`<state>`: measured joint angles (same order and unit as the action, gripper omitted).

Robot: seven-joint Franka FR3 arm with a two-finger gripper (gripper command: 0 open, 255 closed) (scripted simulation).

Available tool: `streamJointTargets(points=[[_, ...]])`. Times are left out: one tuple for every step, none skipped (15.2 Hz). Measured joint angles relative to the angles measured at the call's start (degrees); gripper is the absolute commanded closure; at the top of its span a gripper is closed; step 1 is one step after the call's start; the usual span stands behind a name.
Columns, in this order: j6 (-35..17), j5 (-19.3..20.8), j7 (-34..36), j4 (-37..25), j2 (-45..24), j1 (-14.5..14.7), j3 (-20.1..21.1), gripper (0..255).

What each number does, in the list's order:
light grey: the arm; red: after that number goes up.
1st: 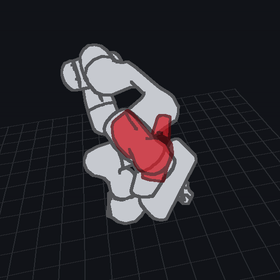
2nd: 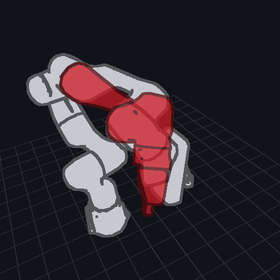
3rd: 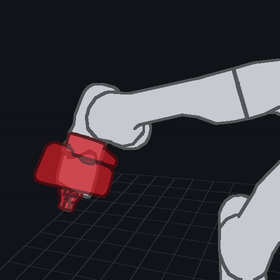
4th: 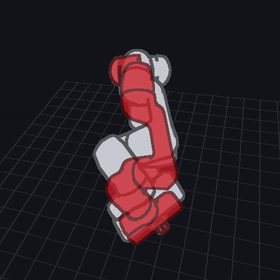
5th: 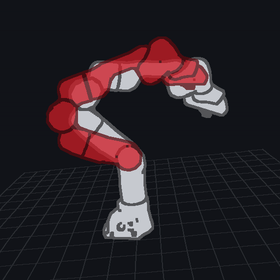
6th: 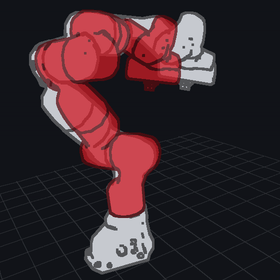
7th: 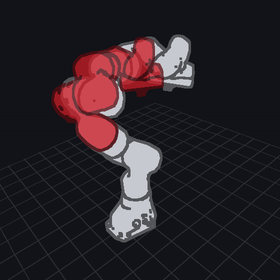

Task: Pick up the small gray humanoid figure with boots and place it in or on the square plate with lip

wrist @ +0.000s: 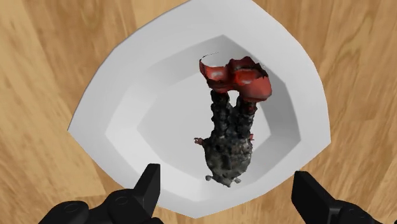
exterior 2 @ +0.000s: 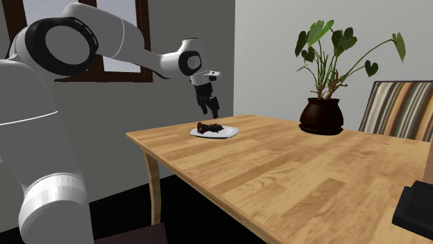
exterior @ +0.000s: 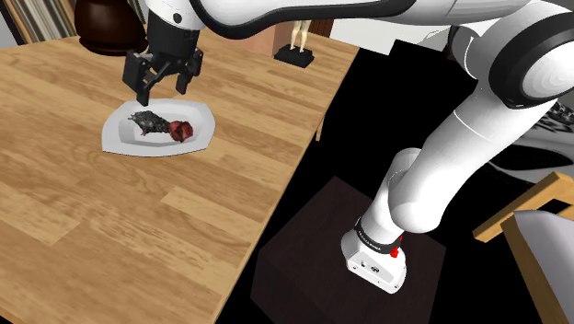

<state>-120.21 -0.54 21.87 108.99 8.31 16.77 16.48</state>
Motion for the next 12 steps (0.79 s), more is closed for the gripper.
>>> streamJointTargets(points=[[0.0,0.0,0.0,0.0,0.0,0.0,0.0,0],[0.8,-0.1,-0.2,-0.5,0.3,0.0,-0.1,0],[2.3,-0.3,-0.2,-1.4,0.9,0.0,-0.1,0],[3.7,-0.6,-0.4,-2.1,1.7,0.0,-0.3,0],[5.4,-0.5,-0.3,-3.8,1.7,0.0,-0.3,0],[6.1,-0.6,-0.4,-4.2,2.0,0.0,-0.3,0],[6.4,-0.7,-0.5,-4.4,2.2,0.0,-0.4,0],[6.6,-0.7,-0.5,-4.4,2.3,0.0,-0.4,0],[6.6,-0.7,-0.5,-4.4,2.3,0.0,-0.4,0],[6.7,-0.8,-0.5,-4.4,2.3,0.0,-0.4,0],[6.7,-0.8,-0.5,-4.4,2.4,0.0,-0.4,0],[6.7,-0.8,-0.5,-4.4,2.4,0.0,-0.4,0]])
